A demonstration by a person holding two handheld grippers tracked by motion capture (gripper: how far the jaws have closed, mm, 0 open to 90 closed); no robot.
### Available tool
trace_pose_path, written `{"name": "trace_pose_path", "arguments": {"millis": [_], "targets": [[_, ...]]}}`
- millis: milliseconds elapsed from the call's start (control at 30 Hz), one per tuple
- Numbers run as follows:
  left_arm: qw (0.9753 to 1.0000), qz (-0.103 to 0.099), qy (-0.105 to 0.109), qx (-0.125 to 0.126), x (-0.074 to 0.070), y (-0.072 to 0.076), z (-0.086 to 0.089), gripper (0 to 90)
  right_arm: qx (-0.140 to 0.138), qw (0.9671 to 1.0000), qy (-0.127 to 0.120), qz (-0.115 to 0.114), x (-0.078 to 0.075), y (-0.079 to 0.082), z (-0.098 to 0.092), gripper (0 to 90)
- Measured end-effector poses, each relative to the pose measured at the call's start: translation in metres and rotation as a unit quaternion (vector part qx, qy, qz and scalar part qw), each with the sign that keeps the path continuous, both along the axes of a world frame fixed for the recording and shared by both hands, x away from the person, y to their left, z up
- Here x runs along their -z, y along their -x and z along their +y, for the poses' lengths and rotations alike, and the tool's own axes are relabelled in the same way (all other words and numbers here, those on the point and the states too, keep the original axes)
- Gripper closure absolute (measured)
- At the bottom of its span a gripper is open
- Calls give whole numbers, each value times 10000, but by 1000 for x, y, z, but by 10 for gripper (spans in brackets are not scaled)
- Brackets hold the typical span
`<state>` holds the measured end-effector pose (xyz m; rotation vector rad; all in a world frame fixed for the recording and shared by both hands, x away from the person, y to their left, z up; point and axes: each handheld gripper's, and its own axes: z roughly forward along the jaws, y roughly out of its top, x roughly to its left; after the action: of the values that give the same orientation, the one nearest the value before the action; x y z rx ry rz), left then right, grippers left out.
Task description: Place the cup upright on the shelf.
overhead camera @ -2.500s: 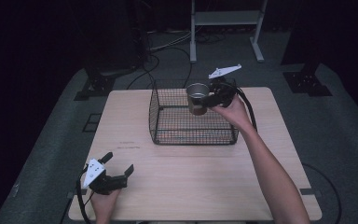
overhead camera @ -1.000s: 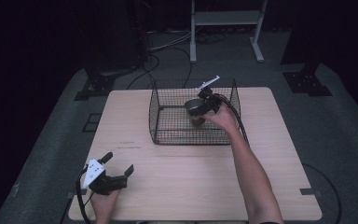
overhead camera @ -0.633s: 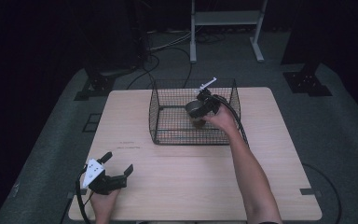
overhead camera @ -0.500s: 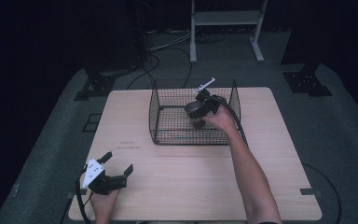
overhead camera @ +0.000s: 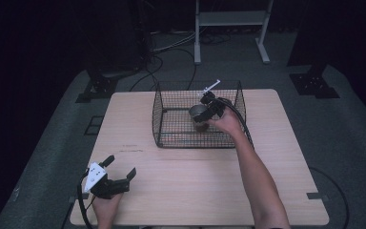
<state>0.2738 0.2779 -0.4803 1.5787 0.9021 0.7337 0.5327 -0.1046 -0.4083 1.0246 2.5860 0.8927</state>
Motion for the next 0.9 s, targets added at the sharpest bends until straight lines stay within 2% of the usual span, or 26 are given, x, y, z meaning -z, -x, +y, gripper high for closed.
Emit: {"name": "trace_pose_path", "arguments": {"millis": [100, 200, 433, 500, 733, 900], "targets": [[10000, 0, -2, 0, 0, 0, 0, 0, -5, 10000, 14, 2, 0, 0, -1, 133], [10000, 2, -4, 0, 0, 0, 0, 0, -6, 9999, -128, 0, -2, 2, -2, 132], [10000, 9, 16, -14, 0, 0, -1, 0, 42, 9999, -144, -19, -3, 1, -6, 128], [10000, 7, 0, -9, 0, 0, -1, 0, 91, 9995, -259, -159, -7, 2, -8, 131], [10000, 25, -27, -10, 0, 1, -2, 0, 114, 9981, -513, -313, -25, 11, -16, 132], [10000, 3, -31, -19, 0, 0, -2, 0, 131, 9948, -910, -435, -43, 26, -26, 133]]}}
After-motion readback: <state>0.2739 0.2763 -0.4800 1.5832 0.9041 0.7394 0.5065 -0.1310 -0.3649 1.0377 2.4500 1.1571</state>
